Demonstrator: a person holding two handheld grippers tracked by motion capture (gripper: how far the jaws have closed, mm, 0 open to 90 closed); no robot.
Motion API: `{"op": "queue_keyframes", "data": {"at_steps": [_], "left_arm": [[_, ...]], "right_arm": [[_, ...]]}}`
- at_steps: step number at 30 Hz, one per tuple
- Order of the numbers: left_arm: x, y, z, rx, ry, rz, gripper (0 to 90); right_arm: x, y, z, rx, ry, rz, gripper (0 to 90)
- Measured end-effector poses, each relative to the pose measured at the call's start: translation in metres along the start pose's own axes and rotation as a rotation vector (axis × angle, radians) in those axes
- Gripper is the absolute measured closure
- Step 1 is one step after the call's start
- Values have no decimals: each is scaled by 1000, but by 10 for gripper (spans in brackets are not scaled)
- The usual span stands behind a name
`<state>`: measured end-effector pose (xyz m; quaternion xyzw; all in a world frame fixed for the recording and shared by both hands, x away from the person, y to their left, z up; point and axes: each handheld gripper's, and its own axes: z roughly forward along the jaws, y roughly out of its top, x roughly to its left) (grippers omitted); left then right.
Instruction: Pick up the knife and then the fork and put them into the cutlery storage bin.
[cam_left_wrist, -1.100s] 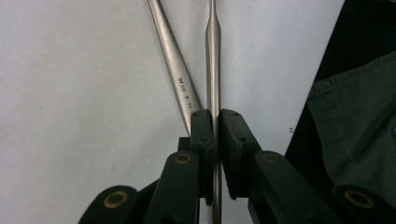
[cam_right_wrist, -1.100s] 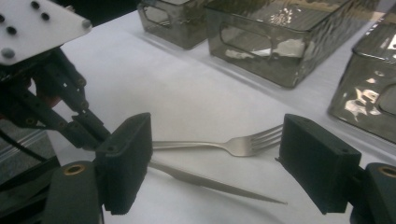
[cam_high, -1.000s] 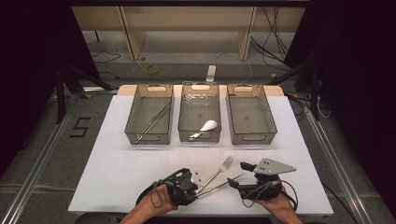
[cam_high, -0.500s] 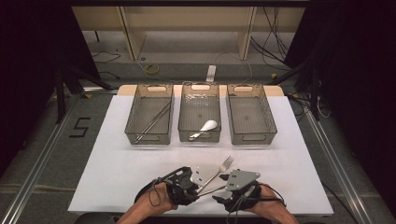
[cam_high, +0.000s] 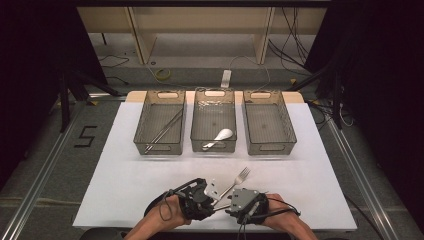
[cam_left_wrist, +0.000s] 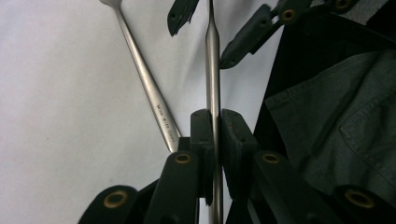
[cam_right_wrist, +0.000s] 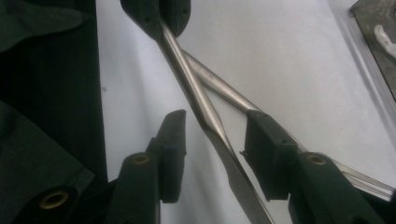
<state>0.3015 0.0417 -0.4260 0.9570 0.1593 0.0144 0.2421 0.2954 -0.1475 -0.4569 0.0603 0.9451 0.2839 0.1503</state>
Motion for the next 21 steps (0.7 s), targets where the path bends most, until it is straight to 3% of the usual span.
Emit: {"op": "queue_keyframes", "data": {"at_steps": [7,14,16,21], "left_arm": [[0,1,1,5,-15,16,834],[1,0,0,-38,-25,56,827],[4,0,-2,-56,-19,43,803],[8,0,-8,-105,-36,13,765]], "right_arm": [[1,1,4,20,-3,-20,714],[4,1,1,44,23,-97,791],[5,1,2,52,33,-116,831],[4,1,1,51,60,-92,836]]}}
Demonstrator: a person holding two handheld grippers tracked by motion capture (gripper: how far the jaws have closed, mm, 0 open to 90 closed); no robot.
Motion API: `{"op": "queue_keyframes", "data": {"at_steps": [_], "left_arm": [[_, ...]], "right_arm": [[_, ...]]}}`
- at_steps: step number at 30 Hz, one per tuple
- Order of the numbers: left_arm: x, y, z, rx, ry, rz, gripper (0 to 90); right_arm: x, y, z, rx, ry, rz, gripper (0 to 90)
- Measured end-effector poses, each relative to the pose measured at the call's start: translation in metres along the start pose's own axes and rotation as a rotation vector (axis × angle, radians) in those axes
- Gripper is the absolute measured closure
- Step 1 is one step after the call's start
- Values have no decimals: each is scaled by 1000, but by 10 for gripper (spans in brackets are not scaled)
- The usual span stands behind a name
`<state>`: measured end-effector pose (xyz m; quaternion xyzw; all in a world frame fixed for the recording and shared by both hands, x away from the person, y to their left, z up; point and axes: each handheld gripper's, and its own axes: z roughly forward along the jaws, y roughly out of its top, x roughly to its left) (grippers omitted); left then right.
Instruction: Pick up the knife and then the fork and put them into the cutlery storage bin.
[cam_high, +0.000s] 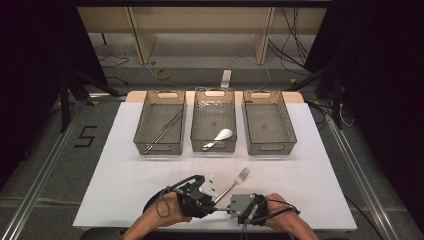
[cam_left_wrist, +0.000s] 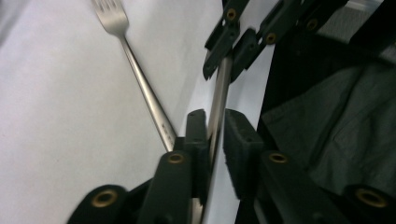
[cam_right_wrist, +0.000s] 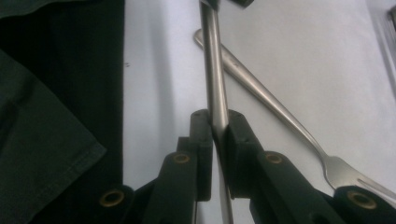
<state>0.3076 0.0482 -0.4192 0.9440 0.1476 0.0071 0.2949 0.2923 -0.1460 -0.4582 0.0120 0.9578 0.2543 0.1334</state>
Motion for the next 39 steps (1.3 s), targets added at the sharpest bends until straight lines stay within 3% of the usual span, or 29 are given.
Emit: {"op": "queue_keyframes", "data": {"at_steps": [4,7,11,19,23,27,32,39], "left_arm": [[4,-1,-12,-91,12,-22,606],[8,-3,-20,-134,47,-59,509],[12,-7,-28,-181,67,-91,477],[22,-18,-34,-216,104,-153,434],[26,-26,-32,-213,124,-191,394],[30,-32,-31,-231,144,-216,345],[37,-39,-29,-273,175,-242,261],[44,-47,-38,-338,198,-253,238]], "right_arm": [[-4,-3,0,36,-42,23,837],[-8,-6,-4,23,-50,60,837],[-12,-6,-10,-4,-59,89,838],[-39,-22,-28,-39,-143,255,840],[-63,-34,-43,-75,-201,392,840],[-91,-45,-58,-111,-283,494,840],[-125,-54,-66,-111,-341,588,840],[-175,-61,-69,-110,-408,715,840]]}}
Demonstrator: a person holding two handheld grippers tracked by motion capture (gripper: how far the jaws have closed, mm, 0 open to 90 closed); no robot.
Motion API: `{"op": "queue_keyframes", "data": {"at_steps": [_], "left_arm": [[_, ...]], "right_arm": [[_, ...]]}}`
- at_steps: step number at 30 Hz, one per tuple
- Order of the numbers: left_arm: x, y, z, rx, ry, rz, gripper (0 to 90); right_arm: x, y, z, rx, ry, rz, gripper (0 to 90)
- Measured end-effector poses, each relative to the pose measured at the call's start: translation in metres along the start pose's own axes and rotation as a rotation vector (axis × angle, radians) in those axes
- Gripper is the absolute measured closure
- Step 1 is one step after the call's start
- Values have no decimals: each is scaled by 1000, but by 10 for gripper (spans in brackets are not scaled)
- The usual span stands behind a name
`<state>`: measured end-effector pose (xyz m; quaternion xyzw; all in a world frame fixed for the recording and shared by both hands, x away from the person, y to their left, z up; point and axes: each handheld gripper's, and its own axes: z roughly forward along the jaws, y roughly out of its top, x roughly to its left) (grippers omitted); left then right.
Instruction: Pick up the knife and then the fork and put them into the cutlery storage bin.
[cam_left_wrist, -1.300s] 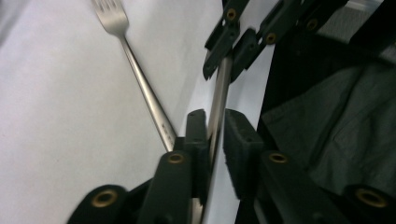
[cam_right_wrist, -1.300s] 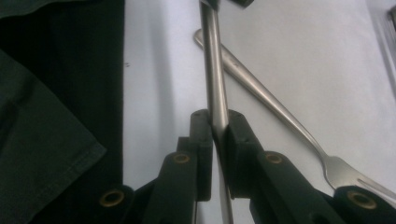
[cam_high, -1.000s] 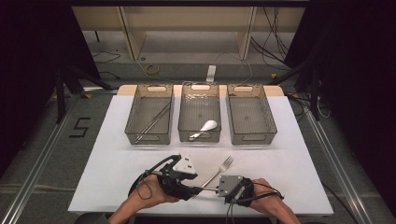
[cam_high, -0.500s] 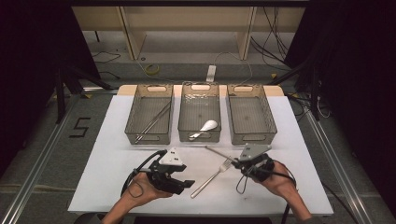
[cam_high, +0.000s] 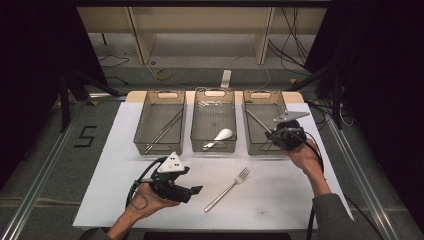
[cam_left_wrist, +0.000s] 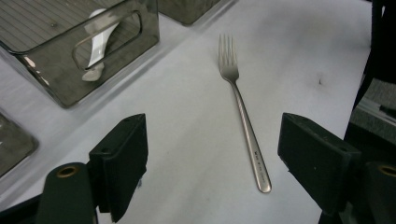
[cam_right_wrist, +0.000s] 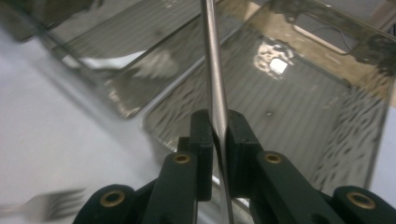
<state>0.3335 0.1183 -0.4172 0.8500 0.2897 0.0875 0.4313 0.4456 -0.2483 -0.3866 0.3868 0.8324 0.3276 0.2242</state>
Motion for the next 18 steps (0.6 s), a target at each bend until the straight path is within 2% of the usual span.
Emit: {"op": "queue_keyframes", "data": {"at_steps": [3,5,8,11,18], "left_arm": [[2,-2,-3,-16,-1,-18,221],[3,-3,-5,-16,-2,-6,220],[5,-5,-8,-26,6,-20,222],[7,-7,-10,-27,8,-26,221],[5,-7,-12,-58,0,-29,214]], "right_arm": [[-15,9,9,3,-17,45,839],[-25,14,16,1,-21,76,839],[-36,22,28,22,-41,112,839],[-42,29,38,35,-48,143,839],[-49,43,54,65,-66,174,839]]}}
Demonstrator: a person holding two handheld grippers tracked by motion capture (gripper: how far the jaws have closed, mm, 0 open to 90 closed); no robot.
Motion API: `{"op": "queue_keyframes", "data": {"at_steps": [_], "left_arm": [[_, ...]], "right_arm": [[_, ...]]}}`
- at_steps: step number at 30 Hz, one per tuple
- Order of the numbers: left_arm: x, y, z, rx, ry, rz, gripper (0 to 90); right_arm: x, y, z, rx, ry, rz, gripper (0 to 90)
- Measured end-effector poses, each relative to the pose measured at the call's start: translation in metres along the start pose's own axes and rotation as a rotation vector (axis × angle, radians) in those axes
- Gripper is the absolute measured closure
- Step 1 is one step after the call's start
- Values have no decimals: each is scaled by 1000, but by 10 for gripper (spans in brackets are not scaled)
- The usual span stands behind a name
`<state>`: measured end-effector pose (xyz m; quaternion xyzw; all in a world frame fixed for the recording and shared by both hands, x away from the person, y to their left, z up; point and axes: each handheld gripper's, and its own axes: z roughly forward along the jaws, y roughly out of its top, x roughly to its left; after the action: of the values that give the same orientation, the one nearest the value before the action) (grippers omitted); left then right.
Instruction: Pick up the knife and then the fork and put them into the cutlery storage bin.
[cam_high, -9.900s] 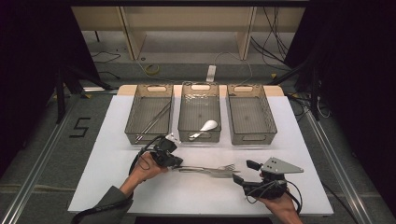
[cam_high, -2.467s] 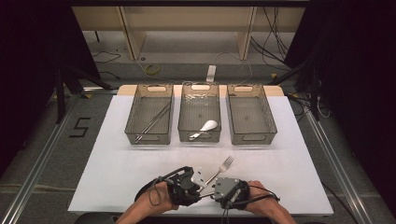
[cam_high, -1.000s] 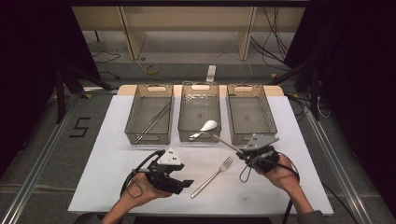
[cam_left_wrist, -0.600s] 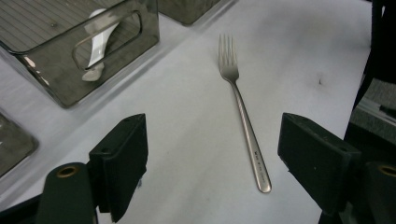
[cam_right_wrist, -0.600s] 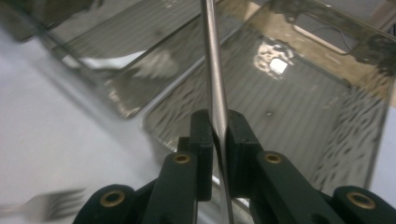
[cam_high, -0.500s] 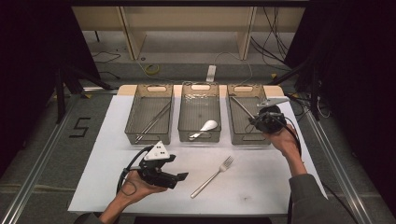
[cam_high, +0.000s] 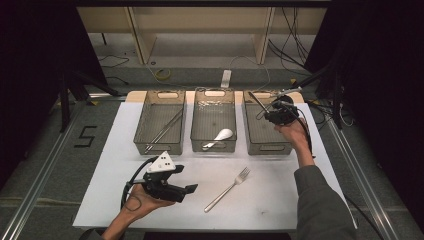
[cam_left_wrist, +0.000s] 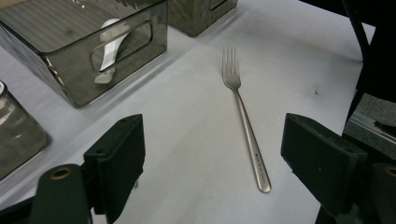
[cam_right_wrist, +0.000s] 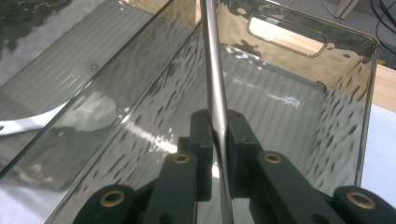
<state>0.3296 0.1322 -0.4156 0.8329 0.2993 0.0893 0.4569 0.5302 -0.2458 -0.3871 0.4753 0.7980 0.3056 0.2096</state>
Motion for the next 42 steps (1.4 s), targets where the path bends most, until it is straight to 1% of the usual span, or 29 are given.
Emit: {"op": "queue_keyframes", "data": {"at_steps": [3,6,7,10,11,14,17,19,20,21,22,23,24,27,30,31,34,37,42], "left_arm": [[-1,0,0,3,1,5,210],[-2,1,-1,-7,6,17,202],[-2,1,-2,-17,12,22,202],[-1,1,-4,-44,5,9,195],[-1,1,-4,-46,2,5,194],[-2,1,-3,-34,2,12,193],[-4,1,-1,-25,1,13,192],[-4,1,0,-21,0,17,191],[-5,1,0,-20,0,19,190],[-5,1,-1,-21,-1,19,190],[-5,1,-1,-21,-2,18,191],[-5,1,-1,-18,-2,21,191],[-5,1,0,-15,-1,18,190],[-6,1,1,-7,-3,16,190],[-6,1,2,8,-3,14,191],[-6,1,2,11,-1,16,191],[-6,1,3,18,1,13,191],[-6,0,6,32,-1,6,191],[-9,1,11,64,-4,1,188]], "right_arm": [[0,4,5,11,-13,10,838],[-2,7,11,17,-27,33,838],[-2,7,13,17,-30,39,838],[-4,5,20,38,-47,49,837],[-5,4,22,45,-54,53,837],[-5,2,28,57,-61,72,837],[-3,2,33,67,-65,66,836],[-2,2,36,73,-61,72,830],[-1,3,38,78,-55,79,819],[-1,2,39,82,-42,83,757],[0,3,39,70,-30,92,695],[1,4,37,56,-27,97,657],[1,6,34,36,-18,103,638],[2,8,26,18,-12,89,594],[2,7,16,-5,3,78,517],[3,7,13,-12,3,67,495],[5,5,3,-36,33,54,424],[10,4,-10,-60,70,44,382],[27,-5,-35,-117,141,-10,336]]}}
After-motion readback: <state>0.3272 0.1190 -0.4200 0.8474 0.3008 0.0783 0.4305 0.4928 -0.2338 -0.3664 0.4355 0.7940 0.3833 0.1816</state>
